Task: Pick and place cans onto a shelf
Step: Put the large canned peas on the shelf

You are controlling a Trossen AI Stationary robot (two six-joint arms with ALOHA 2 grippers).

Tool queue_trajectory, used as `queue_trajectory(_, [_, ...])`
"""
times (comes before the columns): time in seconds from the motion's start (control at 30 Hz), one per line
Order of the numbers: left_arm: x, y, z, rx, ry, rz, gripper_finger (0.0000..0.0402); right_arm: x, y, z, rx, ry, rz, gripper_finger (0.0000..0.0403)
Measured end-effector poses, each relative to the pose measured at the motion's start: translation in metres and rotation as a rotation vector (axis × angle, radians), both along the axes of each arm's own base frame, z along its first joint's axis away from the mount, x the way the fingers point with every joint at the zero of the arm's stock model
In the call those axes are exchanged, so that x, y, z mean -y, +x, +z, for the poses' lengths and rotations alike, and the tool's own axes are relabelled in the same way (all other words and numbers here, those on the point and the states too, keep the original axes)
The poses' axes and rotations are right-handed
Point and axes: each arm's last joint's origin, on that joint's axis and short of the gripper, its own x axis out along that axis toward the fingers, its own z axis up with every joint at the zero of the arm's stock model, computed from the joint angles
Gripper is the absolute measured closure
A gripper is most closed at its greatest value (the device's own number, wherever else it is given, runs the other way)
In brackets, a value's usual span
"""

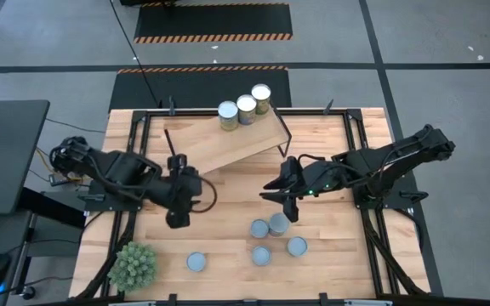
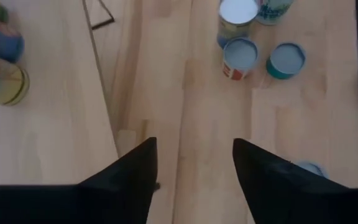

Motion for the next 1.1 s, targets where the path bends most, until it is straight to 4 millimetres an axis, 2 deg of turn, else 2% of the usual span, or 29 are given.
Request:
queue_trajectory(0.13, [0.013,-0.006,0.000,0.003,0.003,-0.052,0.0207,-0.003,0.003,0.006,0.031,-0.001,-0.018,0.0252])
queue_trajectory(0.33, [0.037,-0.013,0.001,0.019,-0.069,-0.146,0.0226,-0.006,0.009,-0.007,-0.033,-0.019,-0.049,0.0252])
queue_trajectory(0.53, [0.064,-0.019,-0.007,-0.018,-0.118,-0.197,0.0229,-0.004,0.007,-0.009,-0.058,0.010,-0.109,0.0252])
queue_trajectory(0.63, [0.073,-0.018,-0.012,-0.025,-0.119,-0.193,0.0229,-0.006,0.003,-0.011,-0.101,0.057,-0.089,0.0252])
queue_trajectory(0.73, [0.081,-0.015,-0.019,-0.032,-0.077,-0.198,0.0229,-0.011,-0.002,-0.023,-0.221,0.054,-0.061,0.0252])
queue_trajectory(0.93, [0.081,-0.012,-0.019,0.030,-0.031,-0.133,0.0229,-0.022,0.006,-0.048,-0.369,0.016,-0.001,0.0241])
queue_trajectory(1.1, [0.074,-0.006,-0.019,0.038,-0.036,-0.092,0.0229,-0.031,0.017,-0.072,-0.500,-0.014,0.146,0.0188])
